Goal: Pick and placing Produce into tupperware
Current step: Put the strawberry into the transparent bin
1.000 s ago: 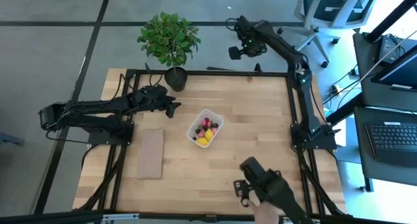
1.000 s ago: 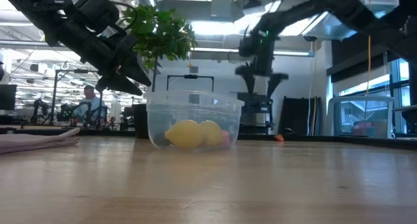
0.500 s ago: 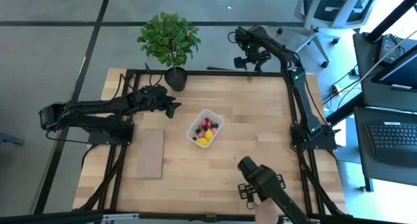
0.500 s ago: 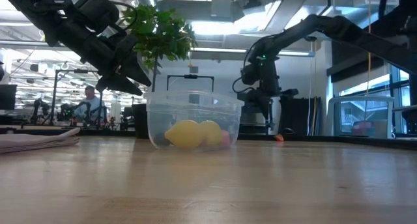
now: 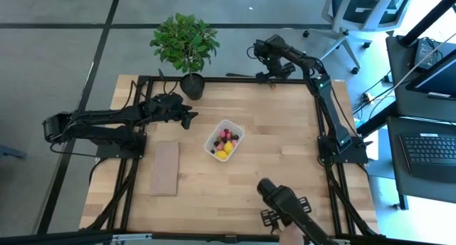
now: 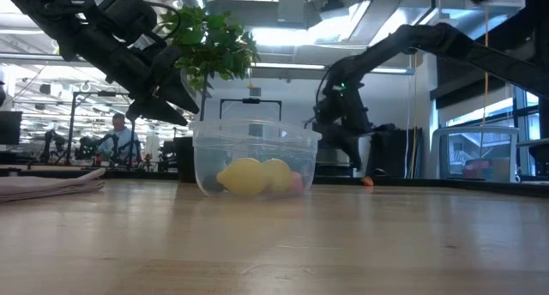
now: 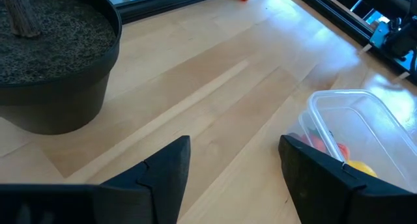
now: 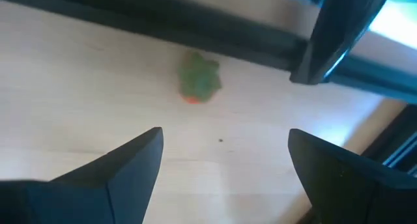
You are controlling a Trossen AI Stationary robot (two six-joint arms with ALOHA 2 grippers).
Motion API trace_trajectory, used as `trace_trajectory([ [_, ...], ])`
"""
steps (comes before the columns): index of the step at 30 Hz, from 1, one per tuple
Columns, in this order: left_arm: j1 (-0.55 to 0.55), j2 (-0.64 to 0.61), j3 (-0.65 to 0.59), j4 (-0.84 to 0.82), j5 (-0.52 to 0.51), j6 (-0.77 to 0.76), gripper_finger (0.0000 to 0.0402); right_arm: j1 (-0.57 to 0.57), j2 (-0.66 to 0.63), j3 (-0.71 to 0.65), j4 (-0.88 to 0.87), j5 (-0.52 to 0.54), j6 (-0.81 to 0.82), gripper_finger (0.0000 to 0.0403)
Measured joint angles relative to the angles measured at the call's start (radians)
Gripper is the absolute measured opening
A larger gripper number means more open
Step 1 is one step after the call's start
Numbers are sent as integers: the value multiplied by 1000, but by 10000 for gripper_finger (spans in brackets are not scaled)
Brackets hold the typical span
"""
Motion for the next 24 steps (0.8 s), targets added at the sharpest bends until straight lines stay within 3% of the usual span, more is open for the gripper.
trace_trajectory([
  [11, 0, 0, 0, 0, 0, 1, 225, 0, -4, -202, 130, -5, -23, 331],
  [24, 0, 0, 0, -2, 0, 1, 225, 3, 0, -162, 186, 0, -53, 331],
])
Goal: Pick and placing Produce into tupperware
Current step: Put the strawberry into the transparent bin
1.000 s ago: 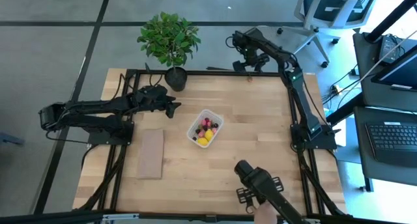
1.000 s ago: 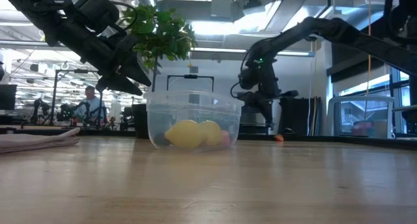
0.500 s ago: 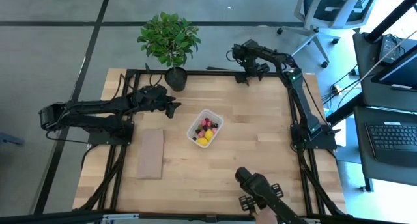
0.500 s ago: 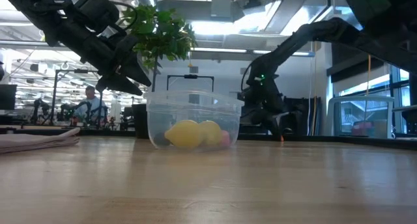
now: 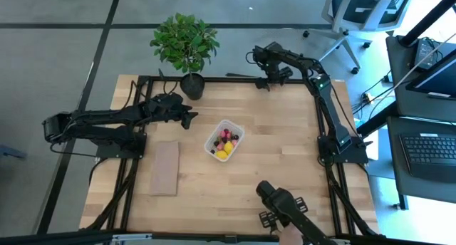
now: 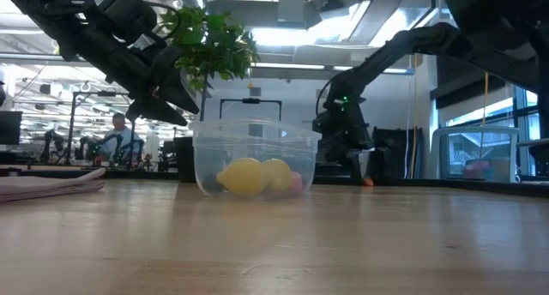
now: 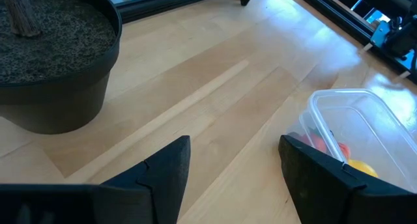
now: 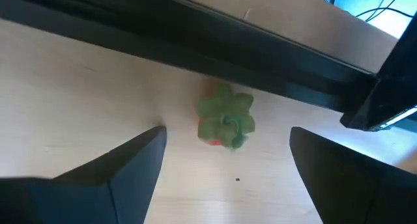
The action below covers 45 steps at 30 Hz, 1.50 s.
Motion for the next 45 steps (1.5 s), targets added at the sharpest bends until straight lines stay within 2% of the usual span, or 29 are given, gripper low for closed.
trace_trajectory([
  [5, 0, 0, 0, -1, 0, 0, 225, 3, -21, -3, -7, 0, -1, 331],
  [16, 0, 0, 0, -1, 0, 0, 225, 51, -166, -19, 23, 1, -25, 331],
  [19, 0, 0, 0, -1, 0, 0, 225, 54, -222, -106, 62, 2, -22, 331],
  [22, 0, 0, 0, -3, 0, 0, 225, 54, -322, -266, 131, 2, -18, 331],
  [26, 1, 0, 0, -3, 0, 1, 225, 42, -486, -506, 363, -20, 10, 331],
  [29, 1, 0, 0, -3, 0, 1, 225, 23, -562, -618, 548, -64, 36, 331],
  [32, 1, 0, 0, -3, -1, 0, 225, 4, -580, -671, 667, -85, 70, 331],
  [39, 1, 0, 0, -3, 0, 1, 225, -14, -571, -724, 752, -90, 133, 331],
  [45, 1, 0, 0, -3, 0, 1, 225, -25, -571, -728, 798, -37, 136, 331],
])
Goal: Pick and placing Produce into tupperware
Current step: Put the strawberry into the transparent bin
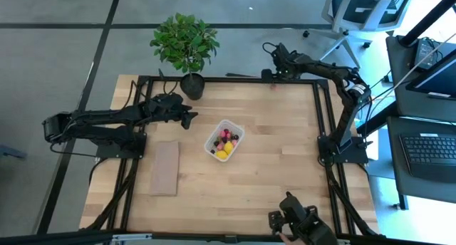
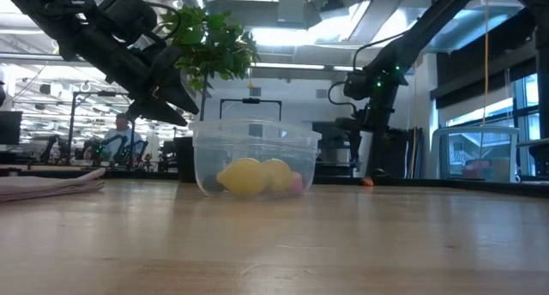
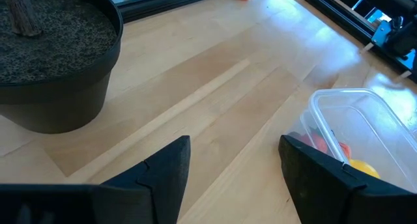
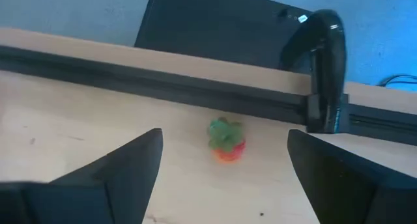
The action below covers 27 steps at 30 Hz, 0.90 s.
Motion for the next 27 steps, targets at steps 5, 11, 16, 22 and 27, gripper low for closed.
trace_trajectory([
  [5, 0, 0, 0, 0, 0, 0, 225, 0, 16, 0, -2, 2, 26, 331],
  [11, 0, 0, 0, 0, 0, 1, 225, 0, 74, 0, -18, 0, 14, 331],
  [16, 0, 0, 0, 0, 0, 1, 225, 0, 101, 0, -7, 1, 21, 331],
  [22, 0, 0, 0, 0, 0, 1, 225, 0, 123, 0, 3, 1, 17, 331],
  [27, 0, 0, 0, 1, 0, 1, 225, 1, 146, 1, 11, 5, -5, 331],
])
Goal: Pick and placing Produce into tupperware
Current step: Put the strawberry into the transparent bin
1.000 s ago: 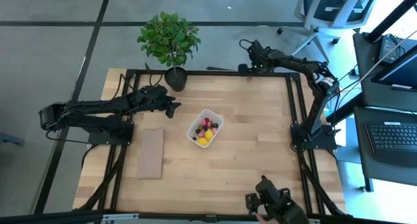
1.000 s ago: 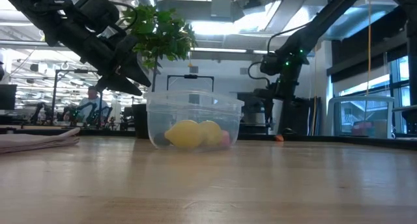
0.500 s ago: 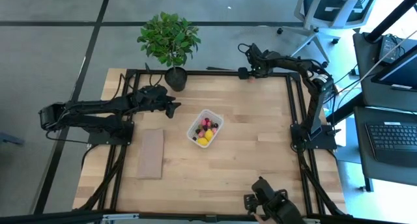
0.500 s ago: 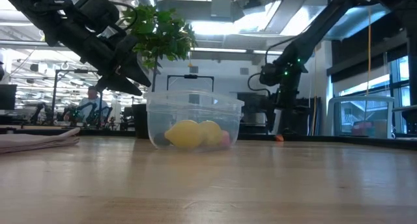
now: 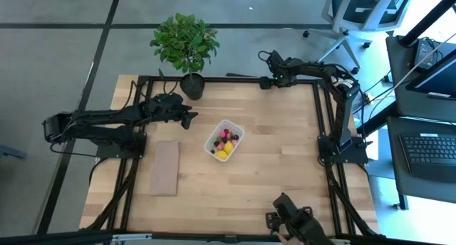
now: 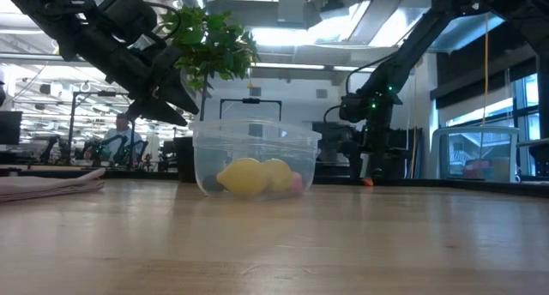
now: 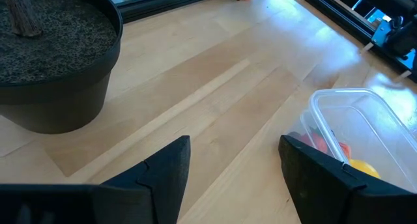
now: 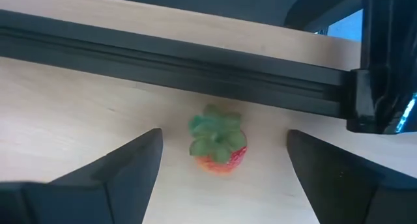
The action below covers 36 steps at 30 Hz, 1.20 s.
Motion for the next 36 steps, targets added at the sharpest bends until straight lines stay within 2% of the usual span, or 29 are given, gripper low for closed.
trace_trajectory([
  [7, 0, 0, 0, 0, 0, 0, 225, -2, 6, 1, 14, 3, 6, 330],
  [10, 0, 0, 0, 0, 0, 0, 225, -4, 6, 1, 13, 1, 5, 318],
  [19, 0, 0, 0, 0, 0, 0, 225, -4, 7, 1, -5, 4, -30, 236],
  [36, 0, 0, 0, 0, 0, -2, 225, -5, 8, 1, -7, -1, -22, 110],
])
